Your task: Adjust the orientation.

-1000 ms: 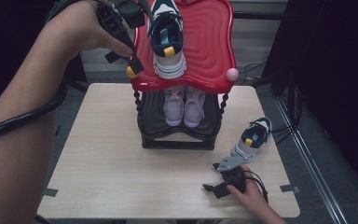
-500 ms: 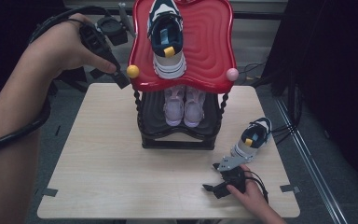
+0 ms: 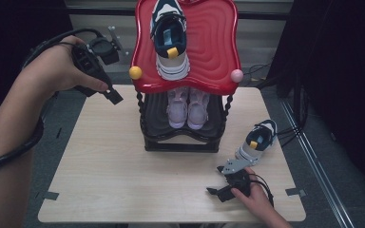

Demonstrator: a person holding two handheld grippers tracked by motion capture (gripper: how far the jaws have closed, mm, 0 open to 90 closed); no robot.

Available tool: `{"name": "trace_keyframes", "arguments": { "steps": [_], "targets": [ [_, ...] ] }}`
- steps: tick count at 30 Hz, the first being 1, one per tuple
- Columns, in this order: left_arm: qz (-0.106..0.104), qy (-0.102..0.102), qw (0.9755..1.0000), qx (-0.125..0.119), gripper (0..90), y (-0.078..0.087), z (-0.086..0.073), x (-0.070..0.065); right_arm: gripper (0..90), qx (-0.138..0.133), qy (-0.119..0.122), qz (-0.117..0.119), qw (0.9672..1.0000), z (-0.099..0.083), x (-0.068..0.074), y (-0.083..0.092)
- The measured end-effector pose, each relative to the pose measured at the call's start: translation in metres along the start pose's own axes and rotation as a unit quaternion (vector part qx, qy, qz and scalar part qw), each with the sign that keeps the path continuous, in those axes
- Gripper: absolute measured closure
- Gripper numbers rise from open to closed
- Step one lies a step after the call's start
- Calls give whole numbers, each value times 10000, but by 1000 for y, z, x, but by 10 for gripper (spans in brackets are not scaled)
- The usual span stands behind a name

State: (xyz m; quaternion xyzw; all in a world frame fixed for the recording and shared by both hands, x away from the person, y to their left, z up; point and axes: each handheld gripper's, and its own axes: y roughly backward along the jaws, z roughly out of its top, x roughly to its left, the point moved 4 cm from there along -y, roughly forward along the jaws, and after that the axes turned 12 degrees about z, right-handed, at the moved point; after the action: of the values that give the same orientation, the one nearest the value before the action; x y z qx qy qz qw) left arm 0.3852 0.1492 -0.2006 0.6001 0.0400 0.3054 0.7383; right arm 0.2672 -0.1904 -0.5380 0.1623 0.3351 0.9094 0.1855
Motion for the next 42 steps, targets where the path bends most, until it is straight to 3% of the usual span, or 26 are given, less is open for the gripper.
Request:
{"name": "trace_keyframes", "arguments": {
  "steps": [11, 31, 42],
  "targets": [
    [-102, 12, 9999, 24, 275, -26, -17, -7, 108, 6, 1, 5, 10000, 0, 0, 0],
    [-395, -35, 9992, 100, 275, -88, -44, -32, 108, 1, 12, -18, 10000, 0, 0, 0],
    [-448, -39, 9984, 353, 275, -127, -62, -45, 108, -12, 15, -14, 10000, 0, 0, 0]
  ]
}}
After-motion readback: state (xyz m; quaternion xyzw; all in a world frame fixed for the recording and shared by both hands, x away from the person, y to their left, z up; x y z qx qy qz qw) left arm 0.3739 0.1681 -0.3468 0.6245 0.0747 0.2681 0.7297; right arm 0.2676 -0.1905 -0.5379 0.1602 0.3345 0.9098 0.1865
